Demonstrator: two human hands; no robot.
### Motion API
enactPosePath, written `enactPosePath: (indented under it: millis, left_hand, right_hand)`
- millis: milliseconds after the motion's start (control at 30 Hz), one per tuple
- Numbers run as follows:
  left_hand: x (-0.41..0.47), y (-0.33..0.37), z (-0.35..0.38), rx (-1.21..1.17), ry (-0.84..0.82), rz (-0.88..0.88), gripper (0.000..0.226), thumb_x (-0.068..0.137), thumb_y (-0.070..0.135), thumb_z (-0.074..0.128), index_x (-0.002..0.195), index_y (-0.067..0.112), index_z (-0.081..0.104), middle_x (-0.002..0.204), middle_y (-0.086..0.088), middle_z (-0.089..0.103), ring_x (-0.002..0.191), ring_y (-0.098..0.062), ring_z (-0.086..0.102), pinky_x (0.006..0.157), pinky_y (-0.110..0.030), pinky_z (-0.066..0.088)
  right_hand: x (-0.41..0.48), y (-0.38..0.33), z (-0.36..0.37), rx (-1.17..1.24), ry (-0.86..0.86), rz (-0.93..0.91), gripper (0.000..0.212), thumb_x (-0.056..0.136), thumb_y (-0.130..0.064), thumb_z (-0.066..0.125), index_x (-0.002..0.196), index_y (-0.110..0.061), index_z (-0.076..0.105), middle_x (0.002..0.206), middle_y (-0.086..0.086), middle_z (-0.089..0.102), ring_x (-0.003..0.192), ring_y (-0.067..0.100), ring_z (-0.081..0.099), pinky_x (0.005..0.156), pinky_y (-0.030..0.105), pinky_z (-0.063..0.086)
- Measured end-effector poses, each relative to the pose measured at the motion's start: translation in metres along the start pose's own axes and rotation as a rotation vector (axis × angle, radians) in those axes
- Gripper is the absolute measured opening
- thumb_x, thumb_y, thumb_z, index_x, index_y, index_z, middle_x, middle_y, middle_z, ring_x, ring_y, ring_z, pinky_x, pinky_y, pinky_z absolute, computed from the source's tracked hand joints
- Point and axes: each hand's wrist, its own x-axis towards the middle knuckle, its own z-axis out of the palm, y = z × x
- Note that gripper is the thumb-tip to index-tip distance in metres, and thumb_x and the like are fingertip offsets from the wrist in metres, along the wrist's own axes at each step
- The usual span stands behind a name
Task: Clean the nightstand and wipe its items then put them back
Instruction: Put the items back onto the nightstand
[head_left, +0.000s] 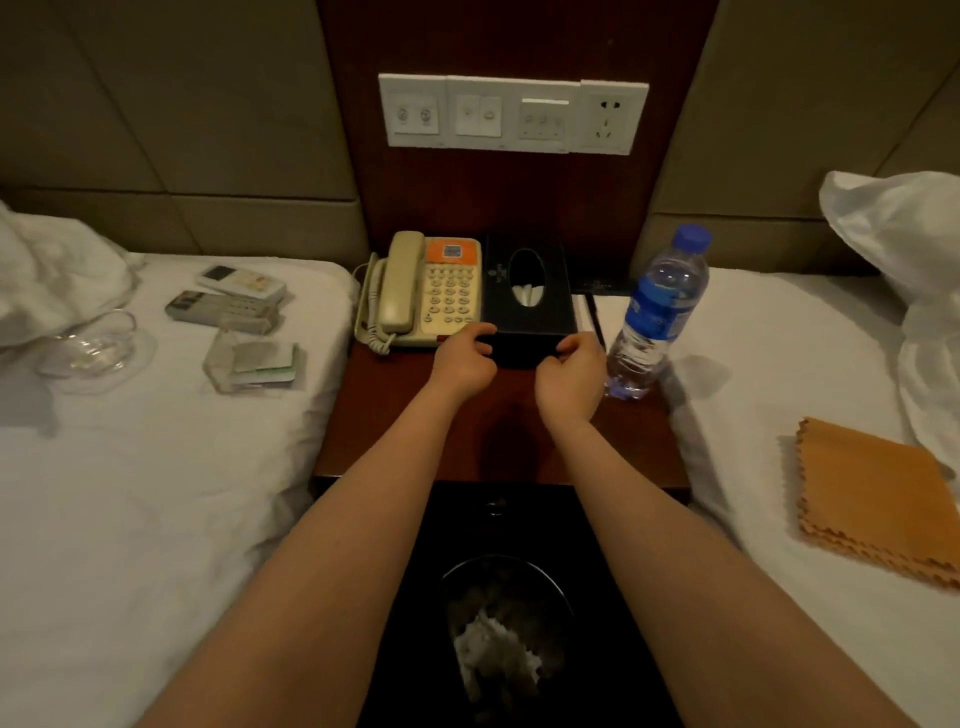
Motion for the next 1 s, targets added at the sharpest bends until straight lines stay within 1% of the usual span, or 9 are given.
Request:
enactPosePath:
  millis: [167, 300, 400, 500, 600, 733, 833, 900, 1000]
  left_hand:
    - [-0.01, -0.039, -0.071, 0.057, 0.273, -0.023, 0.04, 0.087, 0.0, 0.045, 0.124, 0.011, 0.055, 0.125, -0.012, 0.06, 0.116, -0.027, 0.054, 0.086, -0.024, 0.041]
    - [-0.021, -0.07, -0.121, -0.021, 0.445, -0.069, 0.038, 0.083, -0.003, 0.047, 0.117, 0.009, 0.058, 0.111, -0.014, 0.065, 0.105, -0.027, 0.059, 0.079, -0.025, 0.043]
    - [-0.026, -0.09, -0.151, 0.004, 0.585, -0.112, 0.036, 0.084, -0.001, 0.048, 0.117, 0.01, 0.056, 0.119, -0.011, 0.058, 0.112, -0.025, 0.054, 0.086, -0.027, 0.042]
    - [-0.028, -0.107, -0.173, 0.097, 0.709, -0.173, 0.04, 0.084, 0.008, 0.055, 0.124, 0.013, 0.051, 0.13, -0.015, 0.046, 0.12, -0.031, 0.046, 0.098, -0.033, 0.037]
    - [-0.029, -0.125, -0.189, 0.085, 0.673, -0.207, 0.056, 0.082, 0.018, 0.065, 0.133, 0.013, 0.042, 0.137, -0.016, 0.04, 0.124, -0.033, 0.041, 0.101, -0.036, 0.034]
    - [-0.026, -0.143, -0.196, -0.012, 0.526, -0.198, 0.078, 0.076, 0.024, 0.074, 0.141, 0.015, 0.031, 0.14, -0.015, 0.037, 0.129, -0.029, 0.039, 0.104, -0.034, 0.033]
    - [-0.019, -0.149, -0.194, 0.062, 0.471, -0.166, 0.082, 0.074, 0.024, 0.075, 0.142, 0.015, 0.031, 0.136, -0.017, 0.042, 0.125, -0.031, 0.043, 0.1, -0.035, 0.037]
    - [-0.016, -0.151, -0.191, 0.059, 0.484, -0.138, 0.076, 0.074, 0.024, 0.074, 0.139, 0.013, 0.035, 0.13, -0.017, 0.049, 0.119, -0.031, 0.049, 0.093, -0.033, 0.041]
    - [-0.012, -0.152, -0.187, 0.01, 0.541, -0.12, 0.069, 0.076, 0.032, 0.073, 0.134, 0.013, 0.041, 0.123, -0.013, 0.057, 0.114, -0.029, 0.055, 0.088, -0.032, 0.044]
  right_hand:
    - [-0.04, -0.046, 0.061, 0.006, -0.308, -0.105, 0.017, 0.084, -0.001, 0.049, 0.099, -0.007, 0.056, 0.112, 0.011, 0.058, 0.102, 0.027, 0.055, 0.075, 0.029, 0.04]
    - [-0.072, -0.076, 0.114, -0.037, -0.64, -0.086, 0.022, 0.087, -0.007, 0.05, 0.106, -0.008, 0.062, 0.116, 0.012, 0.063, 0.11, 0.028, 0.056, 0.086, 0.027, 0.04]
    - [-0.092, -0.092, 0.148, -0.019, -0.805, -0.004, 0.012, 0.088, -0.01, 0.048, 0.088, -0.014, 0.059, 0.108, 0.015, 0.065, 0.092, 0.025, 0.057, 0.087, 0.035, 0.047]
    - [-0.101, -0.104, 0.174, -0.026, -0.831, 0.058, 0.027, 0.089, -0.009, 0.045, 0.063, -0.013, 0.048, 0.075, 0.011, 0.054, 0.08, 0.024, 0.051, 0.069, 0.036, 0.046]
    - [-0.102, -0.111, 0.194, -0.03, -0.846, 0.132, 0.018, 0.093, -0.014, 0.045, 0.093, -0.003, 0.058, 0.092, 0.012, 0.05, 0.088, 0.027, 0.05, 0.078, 0.037, 0.048]
    - [-0.101, -0.115, 0.214, 0.025, -0.84, 0.247, 0.034, 0.094, -0.015, 0.043, 0.121, 0.002, 0.052, 0.1, 0.013, 0.049, 0.09, 0.028, 0.052, 0.073, 0.034, 0.042]
    - [-0.104, -0.117, 0.224, 0.159, -0.815, 0.372, 0.02, 0.093, -0.008, 0.04, 0.107, -0.002, 0.054, 0.092, 0.015, 0.057, 0.083, 0.029, 0.06, 0.065, 0.033, 0.046]
    - [-0.106, -0.118, 0.229, 0.209, -0.819, 0.412, 0.013, 0.09, 0.001, 0.039, 0.086, -0.003, 0.051, 0.073, 0.013, 0.053, 0.061, 0.023, 0.053, 0.053, 0.031, 0.041]
    - [-0.104, -0.119, 0.233, 0.179, -0.821, 0.362, 0.02, 0.085, 0.005, 0.041, 0.071, -0.006, 0.049, 0.063, 0.012, 0.048, 0.053, 0.022, 0.044, 0.048, 0.029, 0.034]
